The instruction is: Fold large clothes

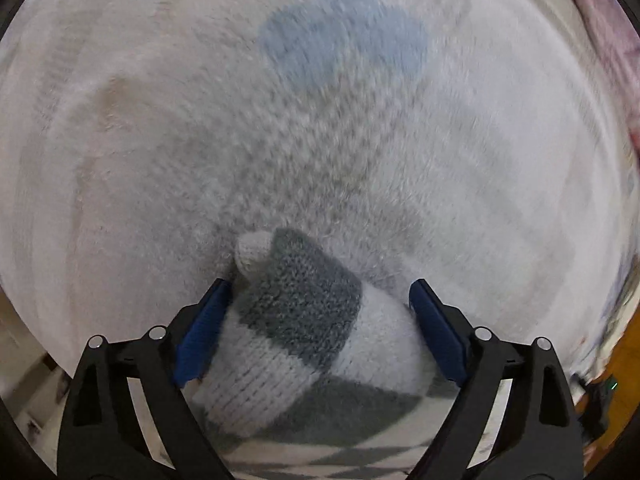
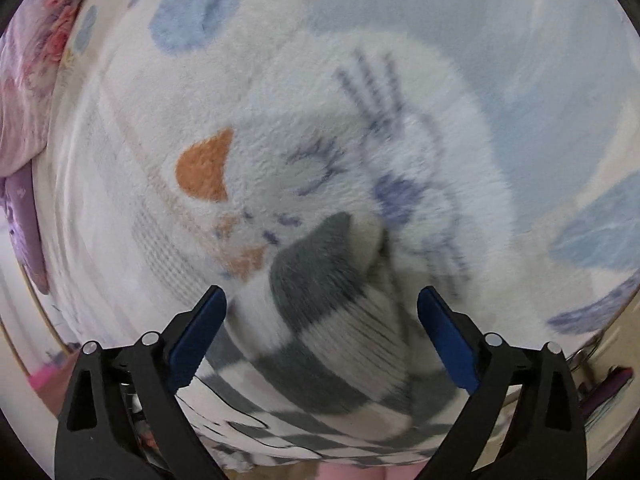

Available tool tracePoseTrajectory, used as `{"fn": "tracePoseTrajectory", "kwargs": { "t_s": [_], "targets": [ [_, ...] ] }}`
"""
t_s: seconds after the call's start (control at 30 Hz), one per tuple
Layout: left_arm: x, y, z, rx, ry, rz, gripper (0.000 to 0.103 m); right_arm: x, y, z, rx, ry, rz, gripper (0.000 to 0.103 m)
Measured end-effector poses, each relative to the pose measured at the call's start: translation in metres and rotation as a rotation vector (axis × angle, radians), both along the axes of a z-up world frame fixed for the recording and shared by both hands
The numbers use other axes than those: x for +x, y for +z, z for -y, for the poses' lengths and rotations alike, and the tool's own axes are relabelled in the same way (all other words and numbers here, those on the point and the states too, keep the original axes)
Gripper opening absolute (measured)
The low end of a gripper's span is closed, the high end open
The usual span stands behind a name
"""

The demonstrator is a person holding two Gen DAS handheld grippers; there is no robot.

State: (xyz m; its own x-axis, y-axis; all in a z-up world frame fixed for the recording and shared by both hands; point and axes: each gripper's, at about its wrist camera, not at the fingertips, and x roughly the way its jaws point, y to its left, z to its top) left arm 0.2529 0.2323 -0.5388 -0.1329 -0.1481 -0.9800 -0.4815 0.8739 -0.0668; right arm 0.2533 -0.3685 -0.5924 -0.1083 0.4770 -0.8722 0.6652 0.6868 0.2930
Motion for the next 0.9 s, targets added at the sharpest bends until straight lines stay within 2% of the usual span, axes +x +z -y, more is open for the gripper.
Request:
{"fn": "tracePoseTrajectory", "kwargs": {
  "t_s": [0.1, 0.13, 0.17, 0.23, 0.27, 0.3, 0.4, 0.5, 0.63, 0.77, 0.9],
  "targets": [
    [0.005, -0.003, 0.006, 0.025, -0.045, -0.034, 0.087, 0.005, -0.008, -0.012, -0.075, 0.035, 0.012, 0.095],
    [0.007, -0.001, 0.007, 0.036, -0.052, -0.032, 0.074, 0.005, -0.006, -0.016, -0.111, 0.052, 0.013, 0.087],
    [0.008, 0.002, 0.009, 0.067, -0.067, -0.028, 0.068, 0.006, 0.001, -0.023, -0.158, 0.09, 0.028, 0.077],
    [0.008, 0.008, 0.009, 0.075, -0.073, -0.013, 0.049, 0.006, 0.015, -0.029, -0.19, 0.124, 0.068, 0.056],
    [0.007, 0.012, 0.008, 0.07, -0.073, 0.0, 0.046, 0.006, 0.024, -0.033, -0.225, 0.155, 0.088, 0.05],
    [0.005, 0.018, 0.007, 0.055, -0.083, 0.018, 0.043, 0.005, 0.03, -0.037, -0.254, 0.183, 0.098, 0.049],
    [0.0, 0.033, 0.004, 0.031, -0.096, 0.067, 0.039, 0.006, 0.049, -0.048, -0.313, 0.221, 0.139, 0.043],
    [-0.003, 0.047, 0.001, 0.014, -0.077, 0.112, 0.036, 0.0, 0.065, -0.041, -0.306, 0.175, 0.175, 0.039],
    [-0.016, 0.076, 0.001, 0.039, -0.083, 0.215, 0.035, -0.009, 0.088, -0.034, -0.29, 0.127, 0.229, 0.038],
    [-0.022, 0.098, 0.0, 0.033, -0.052, 0.26, 0.034, -0.019, 0.112, -0.031, -0.278, 0.107, 0.287, 0.037],
    [-0.008, 0.124, 0.005, 0.029, -0.069, 0.332, 0.033, 0.004, 0.149, -0.026, -0.288, 0.106, 0.371, 0.037]
  ]
}}
